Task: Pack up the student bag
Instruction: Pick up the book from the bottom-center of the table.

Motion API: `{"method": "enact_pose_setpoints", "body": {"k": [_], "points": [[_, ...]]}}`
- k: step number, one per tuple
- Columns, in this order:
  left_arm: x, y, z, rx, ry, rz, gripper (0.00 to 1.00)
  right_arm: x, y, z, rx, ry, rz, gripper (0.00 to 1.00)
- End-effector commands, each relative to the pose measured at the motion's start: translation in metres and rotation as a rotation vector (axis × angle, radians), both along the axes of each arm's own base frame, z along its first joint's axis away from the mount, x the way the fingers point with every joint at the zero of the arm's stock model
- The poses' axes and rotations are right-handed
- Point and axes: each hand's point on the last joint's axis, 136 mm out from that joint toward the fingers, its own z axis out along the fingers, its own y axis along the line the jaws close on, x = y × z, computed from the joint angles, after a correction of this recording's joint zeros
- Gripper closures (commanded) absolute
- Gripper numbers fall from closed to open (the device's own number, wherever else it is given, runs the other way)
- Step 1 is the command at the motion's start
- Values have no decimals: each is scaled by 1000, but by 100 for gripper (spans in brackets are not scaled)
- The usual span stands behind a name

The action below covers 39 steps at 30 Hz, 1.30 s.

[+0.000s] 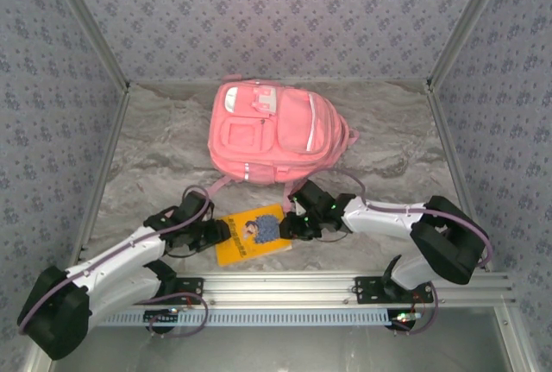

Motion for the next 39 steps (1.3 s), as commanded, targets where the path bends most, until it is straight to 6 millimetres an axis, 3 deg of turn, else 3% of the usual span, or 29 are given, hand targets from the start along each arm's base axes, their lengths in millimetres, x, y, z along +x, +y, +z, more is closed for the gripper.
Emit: {"method": "enact_pose_setpoints", "body": {"k": [1,7,10,12,14,17,20,27,32,39], "points": [[2,-3,1,25,-18,-40,50,5,19,19,149,24,-25,74],[2,-7,2,49,-22,-69,51,11,17,8,201,80,-81,78],[2,-5,6,66,-25,-68,52,13,11,2,199,94,-99,89],[6,1,15,95,-49,-56,50,15,6,1,197,92,-109,97],[13,8,33,132,-106,-56,45,17,0,5,196,63,-96,100],[21,15,61,165,-196,-78,39,22,-9,21,172,-37,-37,100],[30,13,83,141,-280,-85,26,32,-21,42,112,-216,33,100],[55,-21,159,139,-547,-408,29,52,-36,88,-4,-565,161,100],[47,-62,206,51,-768,-779,30,51,-29,126,19,-830,339,100],[47,-76,224,112,-916,-1013,27,37,-26,169,33,-1055,530,100]]}}
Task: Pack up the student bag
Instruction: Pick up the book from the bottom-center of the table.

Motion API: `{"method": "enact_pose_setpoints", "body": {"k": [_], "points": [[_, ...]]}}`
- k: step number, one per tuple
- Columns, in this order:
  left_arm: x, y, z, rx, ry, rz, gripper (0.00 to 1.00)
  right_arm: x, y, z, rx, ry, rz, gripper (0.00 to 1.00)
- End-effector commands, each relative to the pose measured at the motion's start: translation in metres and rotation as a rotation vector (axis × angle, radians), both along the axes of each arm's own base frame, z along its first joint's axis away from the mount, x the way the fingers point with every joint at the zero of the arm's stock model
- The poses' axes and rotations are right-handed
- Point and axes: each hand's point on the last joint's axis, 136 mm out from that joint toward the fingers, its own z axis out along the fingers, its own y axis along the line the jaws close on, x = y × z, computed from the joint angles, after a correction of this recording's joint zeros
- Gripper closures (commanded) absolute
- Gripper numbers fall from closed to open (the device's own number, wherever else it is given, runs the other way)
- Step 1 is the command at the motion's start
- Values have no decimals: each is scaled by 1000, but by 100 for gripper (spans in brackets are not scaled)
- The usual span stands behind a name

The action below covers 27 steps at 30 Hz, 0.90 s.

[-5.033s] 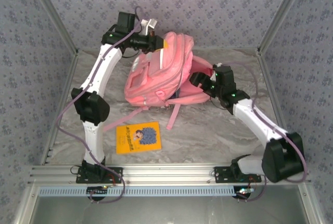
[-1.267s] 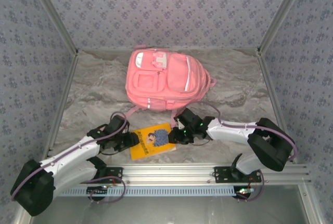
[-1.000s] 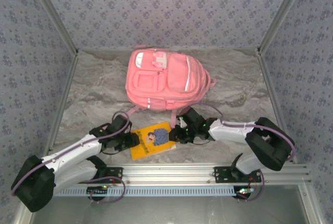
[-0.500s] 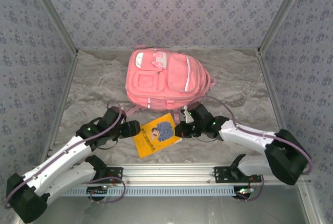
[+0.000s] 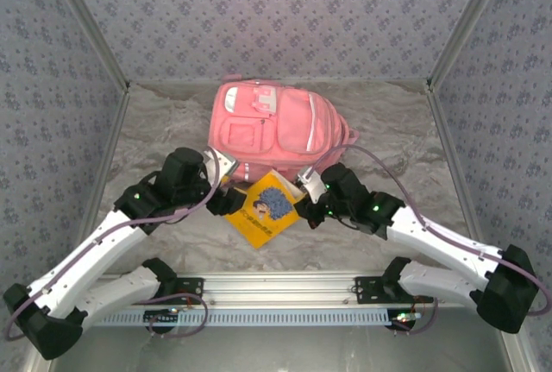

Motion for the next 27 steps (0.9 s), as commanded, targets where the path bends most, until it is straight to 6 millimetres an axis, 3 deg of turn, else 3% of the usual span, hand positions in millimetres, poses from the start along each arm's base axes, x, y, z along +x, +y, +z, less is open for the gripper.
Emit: {"method": "enact_pose_setpoints", "body": {"k": [1,7,13,18,24,27], "points": [[-8,-14,15,60,-113,-205,27,0,3,43,-2,-229,107,100],[-21,-25,-3,151,-103,-347,27,-19,4,57,-3,-323,202,100],[-21,-41,10,117,-193,-409,27,-43,6,69,11,-415,308,100],[-41,-53,10,53,-168,-523,29,-47,4,79,8,-475,308,100],[-55,-71,4,12,-155,-594,38,-40,4,93,21,-525,259,100],[-57,-74,1,12,-147,-603,55,-36,6,102,43,-547,237,100]]}}
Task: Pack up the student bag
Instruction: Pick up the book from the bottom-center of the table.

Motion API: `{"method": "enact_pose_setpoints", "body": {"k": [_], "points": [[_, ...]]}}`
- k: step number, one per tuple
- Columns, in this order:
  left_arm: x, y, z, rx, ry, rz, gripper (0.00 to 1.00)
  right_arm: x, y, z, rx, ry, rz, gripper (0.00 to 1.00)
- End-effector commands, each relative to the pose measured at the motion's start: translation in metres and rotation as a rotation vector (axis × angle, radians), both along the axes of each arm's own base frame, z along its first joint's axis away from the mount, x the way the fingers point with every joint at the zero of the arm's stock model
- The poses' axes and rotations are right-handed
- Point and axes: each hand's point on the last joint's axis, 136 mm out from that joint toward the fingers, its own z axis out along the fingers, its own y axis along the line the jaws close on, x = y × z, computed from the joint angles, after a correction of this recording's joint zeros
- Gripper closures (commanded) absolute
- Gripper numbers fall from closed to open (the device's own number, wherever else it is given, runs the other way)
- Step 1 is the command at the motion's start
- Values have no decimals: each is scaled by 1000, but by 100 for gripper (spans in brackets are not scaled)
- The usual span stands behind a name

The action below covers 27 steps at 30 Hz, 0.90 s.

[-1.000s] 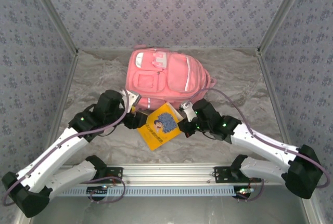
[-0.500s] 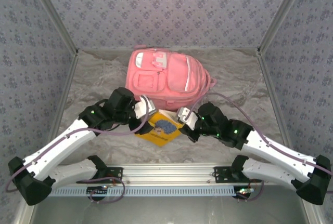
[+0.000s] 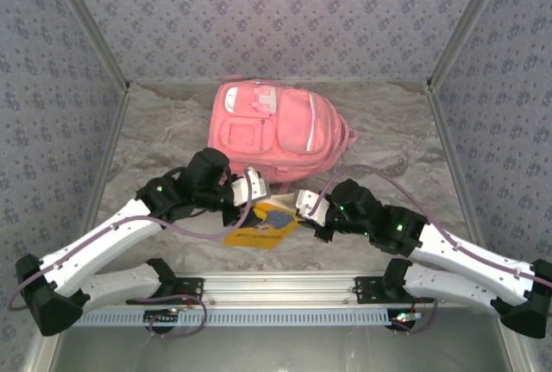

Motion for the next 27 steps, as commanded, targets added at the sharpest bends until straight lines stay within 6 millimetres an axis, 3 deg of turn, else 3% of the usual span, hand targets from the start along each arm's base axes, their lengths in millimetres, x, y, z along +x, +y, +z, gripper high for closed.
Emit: {"method": "enact_pose_setpoints", "body": {"k": [1,9,10,11,13,17,21,25,27], "points": [[-5,-9,1,-31,5,-41,60,12,8,62,163,-130,-31,100],[-5,-8,0,-19,8,-45,100,21,-2,78,220,-185,-107,100],[-4,-9,1,-22,7,-43,100,22,-3,79,224,-187,-115,100],[-2,-9,3,-31,7,-32,100,23,-5,79,225,-188,-127,92],[6,-10,12,-75,15,14,100,29,-10,79,229,-188,-175,67],[30,-3,52,-295,73,149,100,35,-27,79,272,-163,-281,41],[54,9,91,-512,135,331,100,48,-60,90,455,-113,-484,25],[75,15,126,-708,279,509,100,58,-81,83,652,115,-654,21],[84,19,144,-824,368,586,100,58,-77,75,704,247,-659,22]]}}
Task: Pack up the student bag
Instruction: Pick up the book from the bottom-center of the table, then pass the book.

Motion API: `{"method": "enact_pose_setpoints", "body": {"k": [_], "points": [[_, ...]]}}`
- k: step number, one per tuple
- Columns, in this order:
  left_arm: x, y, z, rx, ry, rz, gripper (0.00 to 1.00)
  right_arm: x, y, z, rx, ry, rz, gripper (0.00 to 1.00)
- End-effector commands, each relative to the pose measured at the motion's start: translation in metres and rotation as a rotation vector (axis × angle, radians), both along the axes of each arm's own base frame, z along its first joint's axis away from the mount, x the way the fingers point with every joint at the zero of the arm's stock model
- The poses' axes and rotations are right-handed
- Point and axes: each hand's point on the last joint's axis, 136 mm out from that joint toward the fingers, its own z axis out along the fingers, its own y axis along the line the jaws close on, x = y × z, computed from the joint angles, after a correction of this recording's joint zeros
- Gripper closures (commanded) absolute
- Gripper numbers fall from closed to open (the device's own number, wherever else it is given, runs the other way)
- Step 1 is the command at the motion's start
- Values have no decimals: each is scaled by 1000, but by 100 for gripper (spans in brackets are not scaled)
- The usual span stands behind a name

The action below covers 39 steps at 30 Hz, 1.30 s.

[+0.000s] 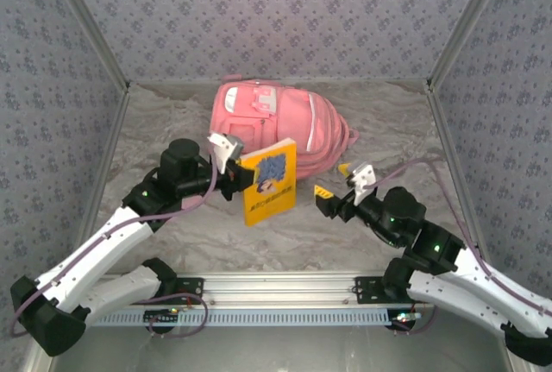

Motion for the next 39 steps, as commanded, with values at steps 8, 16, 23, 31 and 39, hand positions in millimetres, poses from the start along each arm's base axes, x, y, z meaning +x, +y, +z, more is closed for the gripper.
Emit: {"method": "enact_pose_setpoints", "body": {"k": [8,16,23,31,39], "points": [[43,29,102,-661,258,362,100,16,12,-10,561,498,-10,25],[51,34,106,-837,360,395,100,42,52,-4,966,817,154,11],[49,33,112,-877,382,386,100,55,86,9,1180,871,302,9],[39,31,101,-856,394,398,100,66,84,38,1278,751,370,22],[38,33,72,-832,446,451,100,65,57,45,1208,586,264,52]]}}
